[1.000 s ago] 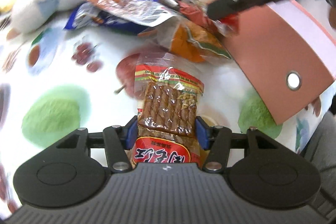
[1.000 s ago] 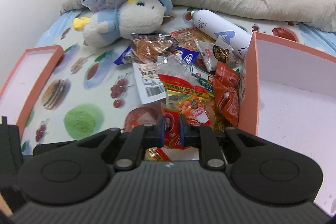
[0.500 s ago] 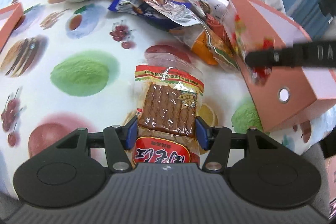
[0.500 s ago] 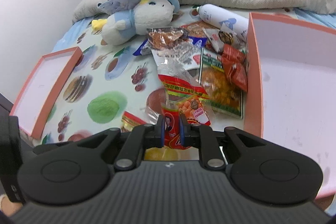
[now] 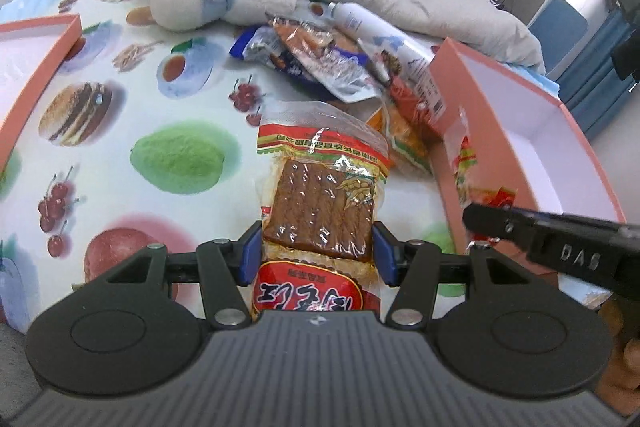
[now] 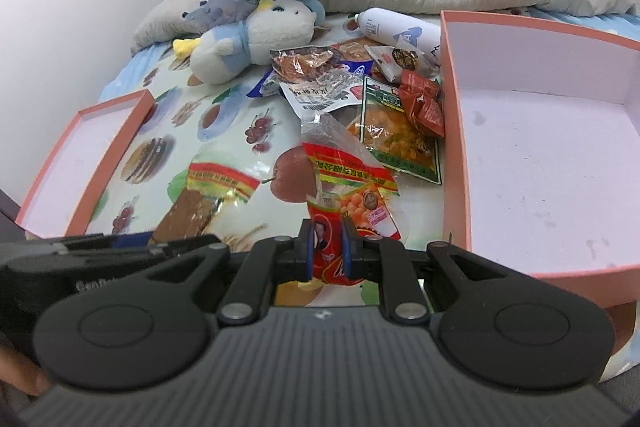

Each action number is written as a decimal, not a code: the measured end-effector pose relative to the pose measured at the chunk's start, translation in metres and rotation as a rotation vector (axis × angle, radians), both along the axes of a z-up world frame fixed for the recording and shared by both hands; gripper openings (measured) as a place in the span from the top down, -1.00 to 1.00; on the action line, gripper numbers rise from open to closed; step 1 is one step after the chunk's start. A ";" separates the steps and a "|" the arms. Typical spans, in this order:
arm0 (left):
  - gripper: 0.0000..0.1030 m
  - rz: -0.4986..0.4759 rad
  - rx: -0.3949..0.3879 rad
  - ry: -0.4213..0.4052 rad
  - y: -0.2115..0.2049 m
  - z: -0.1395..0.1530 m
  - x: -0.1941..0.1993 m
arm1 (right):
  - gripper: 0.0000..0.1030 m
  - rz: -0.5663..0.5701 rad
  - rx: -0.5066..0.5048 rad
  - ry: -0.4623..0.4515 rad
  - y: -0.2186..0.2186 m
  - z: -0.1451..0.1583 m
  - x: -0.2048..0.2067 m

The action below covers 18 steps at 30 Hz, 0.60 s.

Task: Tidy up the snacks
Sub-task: 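Drop meat-strip pack into pink box with left gripper while right drops red packet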

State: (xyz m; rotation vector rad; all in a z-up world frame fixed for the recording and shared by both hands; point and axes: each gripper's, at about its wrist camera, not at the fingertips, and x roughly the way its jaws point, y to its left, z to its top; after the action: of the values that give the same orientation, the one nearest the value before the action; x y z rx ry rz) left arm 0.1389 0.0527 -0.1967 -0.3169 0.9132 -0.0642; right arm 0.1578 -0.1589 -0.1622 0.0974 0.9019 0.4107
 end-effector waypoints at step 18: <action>-0.19 0.012 0.000 -0.130 -0.009 0.109 0.014 | 0.68 -0.026 0.060 -0.201 -0.028 0.097 -0.007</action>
State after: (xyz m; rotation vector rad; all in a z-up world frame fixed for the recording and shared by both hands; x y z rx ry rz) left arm 0.1529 0.0440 -0.0879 -0.3141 0.7822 -0.0728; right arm 0.1507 -0.1869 -0.0647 0.1209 0.6894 0.4154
